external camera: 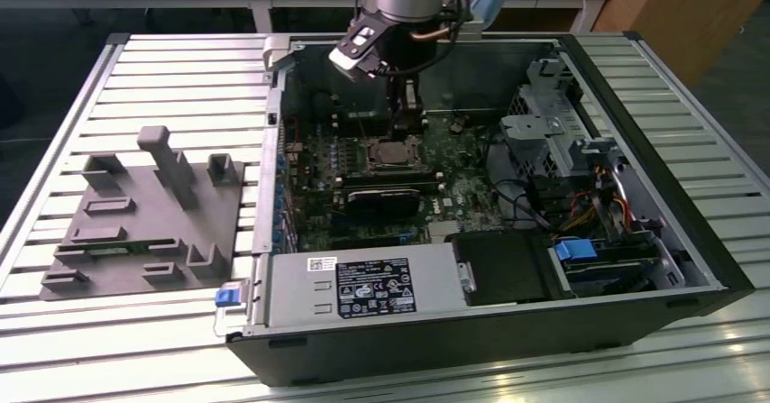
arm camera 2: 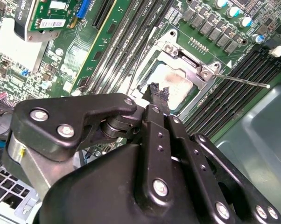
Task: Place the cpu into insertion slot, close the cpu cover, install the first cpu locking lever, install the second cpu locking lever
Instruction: 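Install the first cpu locking lever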
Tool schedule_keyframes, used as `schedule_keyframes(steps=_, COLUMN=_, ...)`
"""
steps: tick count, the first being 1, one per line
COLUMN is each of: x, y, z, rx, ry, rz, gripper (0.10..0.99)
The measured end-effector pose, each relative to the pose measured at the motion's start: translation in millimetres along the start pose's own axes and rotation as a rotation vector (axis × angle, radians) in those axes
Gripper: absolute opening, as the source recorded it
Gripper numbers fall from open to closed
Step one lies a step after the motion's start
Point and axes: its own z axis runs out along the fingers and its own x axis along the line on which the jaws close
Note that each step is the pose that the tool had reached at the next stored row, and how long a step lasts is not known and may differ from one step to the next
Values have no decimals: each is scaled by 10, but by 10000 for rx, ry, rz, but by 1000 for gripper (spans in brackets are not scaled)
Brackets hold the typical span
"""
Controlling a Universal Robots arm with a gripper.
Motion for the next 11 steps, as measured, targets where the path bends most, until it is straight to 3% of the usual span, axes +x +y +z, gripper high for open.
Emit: schedule_keyframes(steps=11, x=-17, y=0, z=-116, rx=0, ry=-1, rz=0, gripper=106)
